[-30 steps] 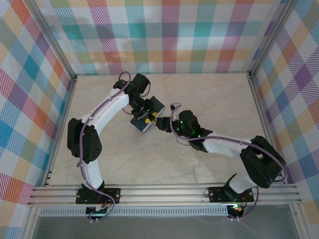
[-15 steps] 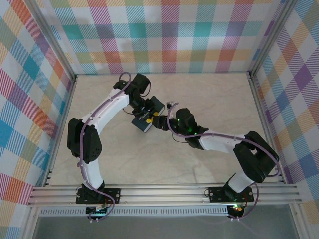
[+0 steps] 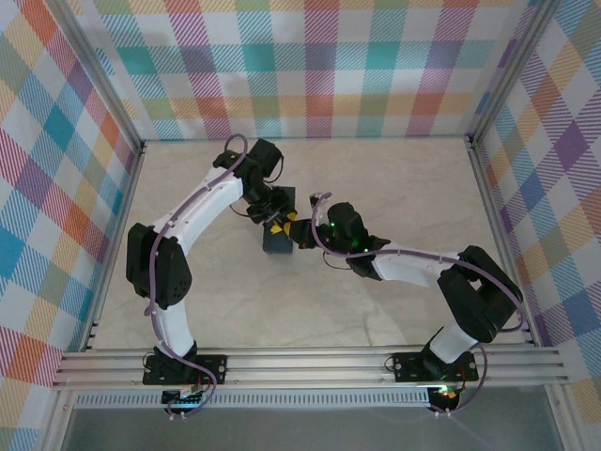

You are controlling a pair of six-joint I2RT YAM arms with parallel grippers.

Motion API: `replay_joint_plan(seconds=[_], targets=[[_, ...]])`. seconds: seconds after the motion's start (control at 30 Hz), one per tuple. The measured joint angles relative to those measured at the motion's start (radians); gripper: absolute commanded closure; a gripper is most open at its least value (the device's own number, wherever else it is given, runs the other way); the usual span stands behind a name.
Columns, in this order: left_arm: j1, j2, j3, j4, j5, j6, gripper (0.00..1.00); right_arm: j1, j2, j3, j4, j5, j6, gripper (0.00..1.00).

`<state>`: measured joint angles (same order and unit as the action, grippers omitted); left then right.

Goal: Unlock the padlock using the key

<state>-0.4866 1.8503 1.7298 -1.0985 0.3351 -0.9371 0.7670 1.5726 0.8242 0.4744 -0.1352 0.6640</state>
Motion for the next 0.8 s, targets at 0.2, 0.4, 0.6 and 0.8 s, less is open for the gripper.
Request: replay_joint_plan(seconds=[0.2,0.4,0.6,0.8], targets=[[0.032,-0.033,-0.007,-0.017,-0.06,0.06,0.51,-0.033,-0.023,0.011,-0.125,-0.052,-0.059,0.98],[0.047,-0.049,-0.014,-0.026,-0.095,0.155,0.5,-0.045,-0.044,0.044,-0.227,-0.092,-0.181,0.98],[0.047,-0.023,-0.013,-0.006,-0.122,0.229,0.49,-0.046,-0.076,0.081,-0.371,-0.111,-0.372,0.99],[0.047,0.015,-0.014,0.054,-0.127,0.274,0.5,-0.06,-0.05,0.278,-0.662,-0.139,-0.569,1.0]])
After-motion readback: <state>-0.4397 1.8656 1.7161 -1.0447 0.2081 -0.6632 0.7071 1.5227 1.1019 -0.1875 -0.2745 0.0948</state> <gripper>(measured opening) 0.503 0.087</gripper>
